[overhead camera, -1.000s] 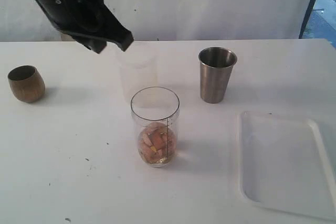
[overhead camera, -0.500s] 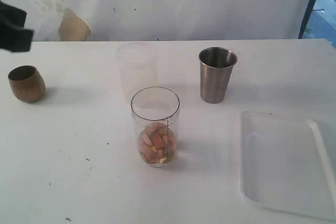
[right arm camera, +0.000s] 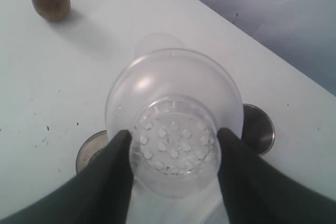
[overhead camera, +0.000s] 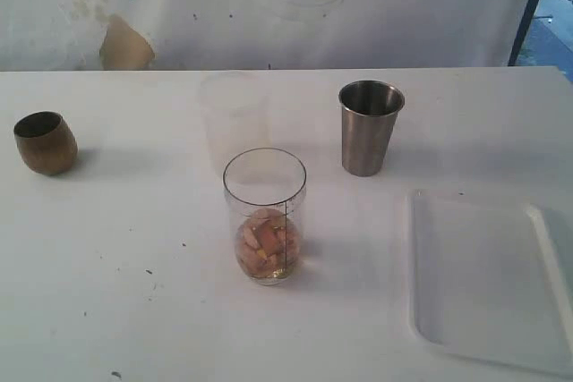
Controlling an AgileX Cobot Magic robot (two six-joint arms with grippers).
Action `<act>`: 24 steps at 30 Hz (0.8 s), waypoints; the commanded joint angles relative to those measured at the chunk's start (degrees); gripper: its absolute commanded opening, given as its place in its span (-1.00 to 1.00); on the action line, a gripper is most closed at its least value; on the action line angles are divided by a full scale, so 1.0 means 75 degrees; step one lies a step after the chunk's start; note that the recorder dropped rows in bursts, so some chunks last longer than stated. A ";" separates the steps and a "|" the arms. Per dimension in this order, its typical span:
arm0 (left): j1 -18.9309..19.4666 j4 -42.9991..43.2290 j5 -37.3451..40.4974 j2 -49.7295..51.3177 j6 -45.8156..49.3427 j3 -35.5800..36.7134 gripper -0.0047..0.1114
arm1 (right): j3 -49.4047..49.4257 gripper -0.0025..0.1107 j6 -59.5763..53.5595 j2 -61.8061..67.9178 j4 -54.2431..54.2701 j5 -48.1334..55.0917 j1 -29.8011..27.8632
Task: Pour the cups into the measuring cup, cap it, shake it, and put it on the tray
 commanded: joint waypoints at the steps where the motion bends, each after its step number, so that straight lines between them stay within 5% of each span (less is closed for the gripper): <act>1: -0.0019 -0.0112 0.0116 -0.0057 -0.0049 0.0524 -0.92 | 0.0021 -0.96 -0.0048 -0.0088 0.0000 -0.0063 -0.0074; 14: 0.0052 -0.0638 0.0159 -0.0057 -0.0049 0.0650 -0.92 | 0.0021 -0.96 -0.0121 -0.0088 0.0041 -0.0063 -0.0074; 17: 0.1071 -0.3086 0.0159 -0.0057 -0.0049 0.0663 -0.92 | 0.0021 -0.96 -0.0168 -0.0088 0.0041 -0.0063 -0.0074; 24: 0.3828 -0.3729 0.0152 -0.1539 -0.0049 0.1797 -0.92 | 0.0021 -0.96 -0.0168 -0.0088 0.0041 -0.0063 -0.0074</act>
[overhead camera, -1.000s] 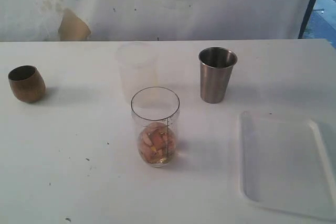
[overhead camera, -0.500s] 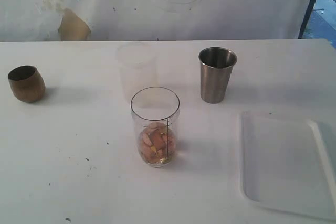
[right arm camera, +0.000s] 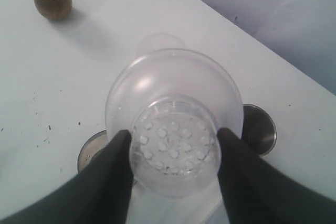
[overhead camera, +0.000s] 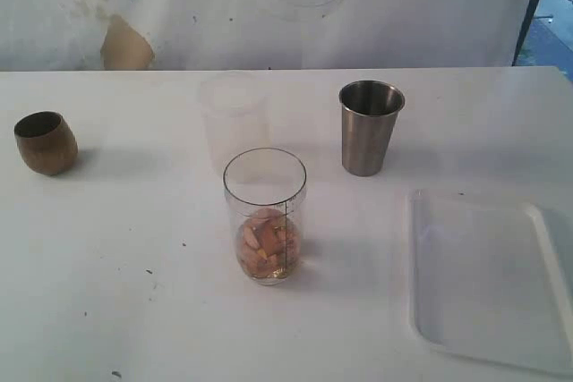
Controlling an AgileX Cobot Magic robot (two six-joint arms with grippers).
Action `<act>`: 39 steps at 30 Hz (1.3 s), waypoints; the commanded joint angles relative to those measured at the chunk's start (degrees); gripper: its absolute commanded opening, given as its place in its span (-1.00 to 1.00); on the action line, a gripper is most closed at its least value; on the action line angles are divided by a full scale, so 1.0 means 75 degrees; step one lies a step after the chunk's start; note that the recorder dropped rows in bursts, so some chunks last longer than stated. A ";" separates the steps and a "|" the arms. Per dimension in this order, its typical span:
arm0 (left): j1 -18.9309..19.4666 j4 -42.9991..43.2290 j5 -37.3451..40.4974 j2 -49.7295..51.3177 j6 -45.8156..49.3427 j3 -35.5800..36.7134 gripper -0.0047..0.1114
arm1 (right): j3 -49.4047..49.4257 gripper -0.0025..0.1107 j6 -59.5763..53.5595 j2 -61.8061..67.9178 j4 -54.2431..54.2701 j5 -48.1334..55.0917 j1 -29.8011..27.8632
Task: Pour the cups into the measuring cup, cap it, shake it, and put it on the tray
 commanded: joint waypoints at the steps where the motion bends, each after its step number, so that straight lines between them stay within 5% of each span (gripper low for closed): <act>1: 0.1413 -0.0202 0.0084 -0.1489 -0.0027 0.1045 -0.92 | 0.0021 -0.96 -0.0090 -0.0088 0.0010 -0.0063 -0.0074; 6: 0.2455 -0.1326 0.0858 -0.2510 -0.0027 0.1649 -0.92 | 0.0021 -0.96 -0.0090 -0.0088 0.0010 -0.0063 -0.0074; 10: 0.2951 -0.1823 0.0348 -0.2696 0.0011 0.1683 -0.92 | 0.0021 -0.96 -0.0090 -0.0088 0.0010 -0.0063 -0.0074; 18: 0.3000 -0.1253 -0.1276 -0.2696 0.0011 0.1683 -0.92 | 0.0021 -0.96 -0.0119 -0.0088 0.0010 -0.0063 -0.0074; 28: 0.3000 -0.1239 -0.0597 -0.2696 0.0011 0.1683 -0.92 | 0.0021 -0.96 -0.0099 -0.0088 0.0010 -0.0063 -0.0074; 35: 0.3000 -0.1218 -0.0568 -0.2696 0.3815 0.1683 -0.92 | 0.0021 -0.96 -0.0099 -0.0088 0.0010 -0.0063 -0.0074; 39: 0.3000 -0.1218 -0.0568 -0.2696 0.4902 0.1683 -0.92 | 0.0021 -0.96 -0.0099 -0.0088 0.0010 -0.0063 -0.0074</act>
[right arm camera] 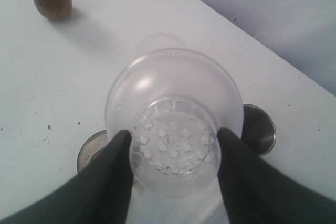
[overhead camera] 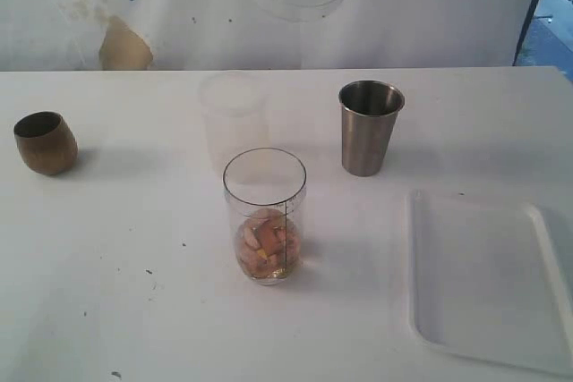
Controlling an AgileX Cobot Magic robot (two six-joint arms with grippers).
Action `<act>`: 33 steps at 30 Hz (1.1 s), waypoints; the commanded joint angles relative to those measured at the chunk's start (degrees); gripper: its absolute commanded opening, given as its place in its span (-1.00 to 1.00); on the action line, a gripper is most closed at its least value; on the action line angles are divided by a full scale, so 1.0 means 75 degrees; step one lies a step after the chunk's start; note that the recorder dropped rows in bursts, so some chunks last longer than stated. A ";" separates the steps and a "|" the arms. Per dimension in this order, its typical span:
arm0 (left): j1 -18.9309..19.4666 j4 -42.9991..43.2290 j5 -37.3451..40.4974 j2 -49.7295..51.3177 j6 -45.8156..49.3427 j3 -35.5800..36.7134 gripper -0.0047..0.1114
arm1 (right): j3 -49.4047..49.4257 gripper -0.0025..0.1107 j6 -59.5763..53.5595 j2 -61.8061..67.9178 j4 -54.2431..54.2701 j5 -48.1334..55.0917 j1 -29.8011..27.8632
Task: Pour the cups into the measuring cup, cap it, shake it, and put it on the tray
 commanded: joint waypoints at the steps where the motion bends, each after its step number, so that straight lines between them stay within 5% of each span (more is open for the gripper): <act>1: 0.0022 0.0063 0.0021 -0.0036 0.1475 0.0040 -0.92 | 0.0021 -0.96 -0.0041 -0.0088 0.0010 -0.0063 -0.0074; 7: 0.0022 0.0013 0.0021 -0.0036 0.2919 0.0040 -0.92 | 0.0021 -0.96 -0.0043 -0.0088 0.0097 -0.0063 -0.0074; 14: 0.0022 -0.0048 0.0048 -0.0036 0.1548 0.0040 -0.92 | 0.0444 -0.96 -0.0228 -0.0073 0.0693 -0.0063 -0.0074; 26: 0.0022 -0.0048 0.0048 -0.0036 0.1588 0.0040 -0.92 | 0.1379 -0.96 -0.0240 0.0549 0.0927 -0.0063 -0.0056; 33: 0.0022 -0.0048 0.0048 -0.0036 0.1588 0.0040 -0.92 | 0.1775 -0.96 -0.0240 0.0927 0.1036 -0.0063 0.0582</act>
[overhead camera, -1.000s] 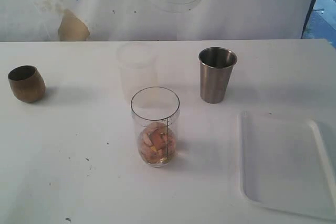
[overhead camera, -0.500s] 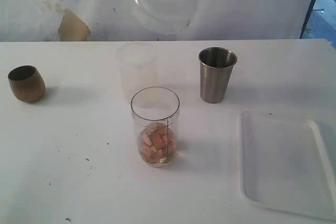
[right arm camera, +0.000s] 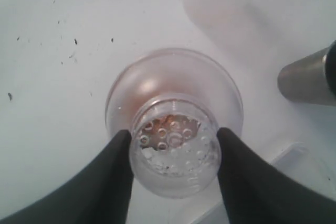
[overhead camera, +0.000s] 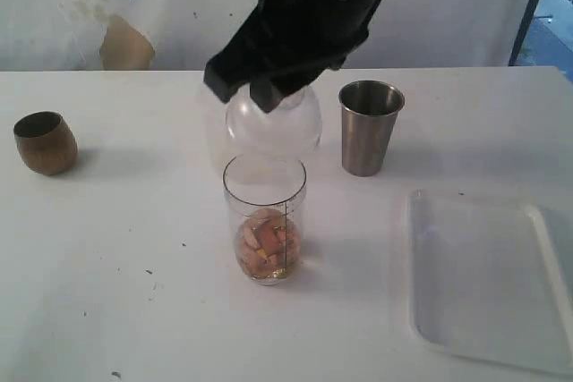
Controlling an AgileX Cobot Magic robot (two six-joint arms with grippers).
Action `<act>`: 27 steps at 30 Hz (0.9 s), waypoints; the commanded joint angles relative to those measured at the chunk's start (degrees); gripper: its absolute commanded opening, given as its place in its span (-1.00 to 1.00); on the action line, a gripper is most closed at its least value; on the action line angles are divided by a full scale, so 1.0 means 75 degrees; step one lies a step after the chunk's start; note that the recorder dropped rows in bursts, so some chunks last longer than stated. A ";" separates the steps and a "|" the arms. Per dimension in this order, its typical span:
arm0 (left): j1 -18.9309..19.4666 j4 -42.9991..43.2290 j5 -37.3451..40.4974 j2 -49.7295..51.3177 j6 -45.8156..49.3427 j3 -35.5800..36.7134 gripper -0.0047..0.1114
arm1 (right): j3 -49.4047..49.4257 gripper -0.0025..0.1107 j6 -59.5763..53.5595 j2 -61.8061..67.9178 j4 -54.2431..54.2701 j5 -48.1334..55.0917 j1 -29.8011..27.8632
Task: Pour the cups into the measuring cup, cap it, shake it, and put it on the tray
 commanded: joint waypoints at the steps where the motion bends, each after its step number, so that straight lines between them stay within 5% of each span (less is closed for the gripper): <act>1: 0.0022 -0.0045 0.0005 -0.0036 -0.0050 0.0040 -0.92 | 0.0249 -0.96 -0.0063 0.0052 0.0009 -0.0037 0.0500; 19: 0.0022 -0.0024 0.0005 -0.0036 -0.0050 0.0040 -0.92 | 0.0591 -0.96 0.0313 0.0117 -0.1161 -0.0037 0.0740; 27: 0.0022 -0.0024 0.0005 -0.0036 -0.0050 0.0040 -0.92 | 0.0146 -0.96 0.0260 0.0306 0.0035 -0.0037 -0.0024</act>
